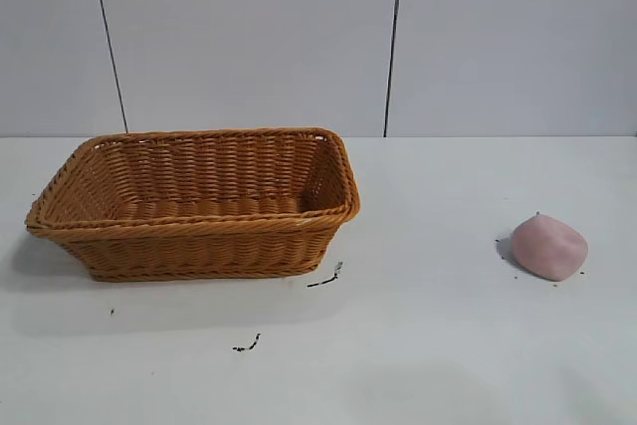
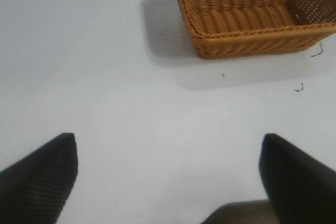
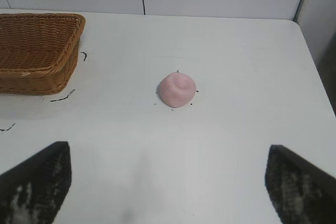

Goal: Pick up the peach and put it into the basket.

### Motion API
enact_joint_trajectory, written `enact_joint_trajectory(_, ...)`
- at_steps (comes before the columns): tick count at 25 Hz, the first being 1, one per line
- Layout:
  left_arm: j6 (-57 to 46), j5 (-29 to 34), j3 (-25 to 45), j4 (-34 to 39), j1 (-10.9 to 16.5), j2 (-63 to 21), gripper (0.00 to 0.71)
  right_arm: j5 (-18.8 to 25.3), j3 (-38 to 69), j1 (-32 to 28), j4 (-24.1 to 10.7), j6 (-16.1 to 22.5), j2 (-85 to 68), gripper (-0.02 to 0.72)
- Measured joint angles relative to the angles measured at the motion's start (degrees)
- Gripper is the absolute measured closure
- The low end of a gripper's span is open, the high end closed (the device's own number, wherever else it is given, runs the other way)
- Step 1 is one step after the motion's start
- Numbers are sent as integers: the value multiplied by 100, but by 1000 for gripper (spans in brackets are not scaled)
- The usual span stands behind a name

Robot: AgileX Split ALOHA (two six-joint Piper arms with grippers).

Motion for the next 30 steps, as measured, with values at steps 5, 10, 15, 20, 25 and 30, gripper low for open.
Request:
enact_joint_trajectory(5,0,0,0,0,0,0,18,0,0,0,0,0,0,14)
enact_joint_trajectory(10,0,0,0,0,0,0,18,0,-17,0,14,0,58,14)
enact_joint_trajectory(15,0,0,0,0,0,0,18,-6,-386,0,19,51,1181,14)
enact_joint_trajectory(20,0,0,0,0,0,0,18,-11,-973,0,21,63,3198,14)
enact_joint_trajectory(25,0,0,0,0,0,0,18,-24,-1758,0,21,136,5275,14)
enact_joint_trajectory(30,0,0,0,0,0,0,18,-45,-2733,0,-28,197,7280,14)
